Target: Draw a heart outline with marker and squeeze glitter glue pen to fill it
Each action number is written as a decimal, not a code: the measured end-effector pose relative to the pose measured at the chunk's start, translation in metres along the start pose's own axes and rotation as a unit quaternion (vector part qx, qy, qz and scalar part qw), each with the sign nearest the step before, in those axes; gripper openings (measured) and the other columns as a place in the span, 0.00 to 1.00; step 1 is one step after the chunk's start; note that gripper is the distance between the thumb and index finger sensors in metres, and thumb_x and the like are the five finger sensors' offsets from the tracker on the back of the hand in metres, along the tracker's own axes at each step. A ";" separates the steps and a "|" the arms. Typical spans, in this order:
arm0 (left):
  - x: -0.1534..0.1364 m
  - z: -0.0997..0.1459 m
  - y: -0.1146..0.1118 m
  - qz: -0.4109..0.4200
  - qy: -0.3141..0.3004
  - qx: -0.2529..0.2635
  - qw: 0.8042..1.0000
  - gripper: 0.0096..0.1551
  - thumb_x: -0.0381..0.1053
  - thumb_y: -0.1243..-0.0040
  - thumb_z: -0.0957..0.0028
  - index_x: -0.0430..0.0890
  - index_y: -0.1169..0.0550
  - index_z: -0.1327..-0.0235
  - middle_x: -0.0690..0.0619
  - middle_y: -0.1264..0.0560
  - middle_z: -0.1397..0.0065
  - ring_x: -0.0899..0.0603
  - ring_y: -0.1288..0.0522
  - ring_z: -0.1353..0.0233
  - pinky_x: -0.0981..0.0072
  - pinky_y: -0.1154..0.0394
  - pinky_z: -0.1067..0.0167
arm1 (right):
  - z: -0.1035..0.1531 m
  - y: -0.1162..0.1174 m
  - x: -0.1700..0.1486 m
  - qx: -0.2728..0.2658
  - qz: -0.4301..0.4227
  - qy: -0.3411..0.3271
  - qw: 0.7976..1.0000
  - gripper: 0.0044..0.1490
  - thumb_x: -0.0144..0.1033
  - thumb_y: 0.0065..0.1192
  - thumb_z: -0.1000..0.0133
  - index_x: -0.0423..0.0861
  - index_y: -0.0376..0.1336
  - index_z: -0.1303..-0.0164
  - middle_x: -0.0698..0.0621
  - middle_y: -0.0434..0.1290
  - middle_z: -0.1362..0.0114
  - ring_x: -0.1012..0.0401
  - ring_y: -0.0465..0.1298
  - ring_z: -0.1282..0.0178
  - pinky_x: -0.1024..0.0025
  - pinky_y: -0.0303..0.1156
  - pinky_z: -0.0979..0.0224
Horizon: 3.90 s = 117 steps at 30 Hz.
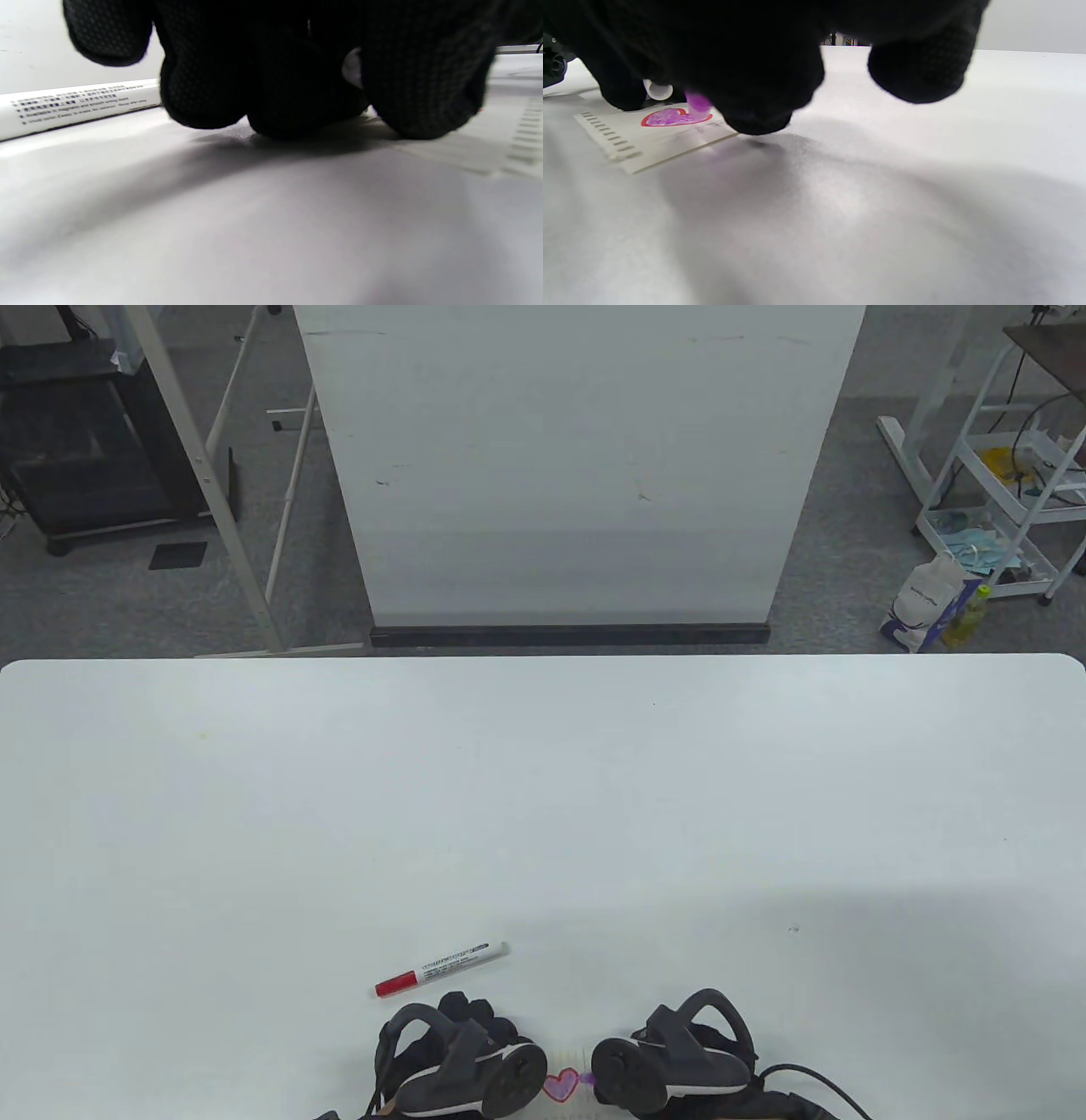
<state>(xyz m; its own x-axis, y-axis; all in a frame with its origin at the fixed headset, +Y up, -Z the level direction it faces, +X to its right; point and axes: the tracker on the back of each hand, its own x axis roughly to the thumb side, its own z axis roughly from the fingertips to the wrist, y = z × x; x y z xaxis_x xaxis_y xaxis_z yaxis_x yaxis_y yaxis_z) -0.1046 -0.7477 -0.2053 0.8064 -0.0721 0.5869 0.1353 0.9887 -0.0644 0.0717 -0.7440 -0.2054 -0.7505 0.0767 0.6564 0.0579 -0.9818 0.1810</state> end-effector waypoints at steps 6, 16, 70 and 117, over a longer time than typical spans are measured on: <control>0.000 0.000 0.000 0.000 0.000 0.000 1.000 0.26 0.63 0.27 0.61 0.55 0.14 0.51 0.56 0.13 0.51 0.41 0.17 0.46 0.34 0.29 0.35 | -0.001 0.001 0.000 0.003 0.000 0.003 1.000 0.30 0.52 0.65 0.57 0.44 0.80 0.57 0.55 0.84 0.81 0.63 0.78 0.94 0.62 0.83 0.50; 0.000 0.000 0.000 -0.001 0.000 0.000 1.000 0.26 0.63 0.27 0.61 0.55 0.14 0.51 0.56 0.13 0.51 0.41 0.17 0.46 0.34 0.29 0.35 | -0.001 0.002 0.000 -0.004 0.001 0.004 1.000 0.30 0.52 0.65 0.57 0.43 0.80 0.58 0.55 0.84 0.81 0.63 0.78 0.94 0.63 0.83 0.50; -0.024 0.019 0.019 0.071 0.008 0.086 0.994 0.25 0.63 0.27 0.61 0.57 0.14 0.51 0.57 0.13 0.50 0.42 0.17 0.45 0.34 0.30 0.35 | 0.011 -0.010 -0.015 -0.076 -0.154 -0.033 0.985 0.32 0.54 0.62 0.56 0.45 0.78 0.55 0.55 0.84 0.78 0.63 0.78 0.91 0.61 0.82 0.49; -0.008 0.035 0.028 0.205 -0.056 0.241 0.947 0.29 0.55 0.31 0.54 0.56 0.23 0.37 0.55 0.20 0.36 0.41 0.21 0.37 0.33 0.32 0.33 | 0.019 -0.014 -0.023 -0.131 -0.287 -0.027 0.948 0.32 0.54 0.59 0.55 0.45 0.77 0.54 0.55 0.84 0.77 0.64 0.78 0.91 0.61 0.82 0.49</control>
<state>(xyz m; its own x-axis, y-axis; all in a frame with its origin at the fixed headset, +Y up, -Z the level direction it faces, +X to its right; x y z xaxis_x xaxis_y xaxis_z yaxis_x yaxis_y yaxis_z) -0.1270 -0.7148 -0.1832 0.6642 0.3176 0.6767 -0.4756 0.8779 0.0548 0.1002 -0.7291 -0.2090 -0.5729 0.6137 0.5433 -0.5215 -0.7843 0.3360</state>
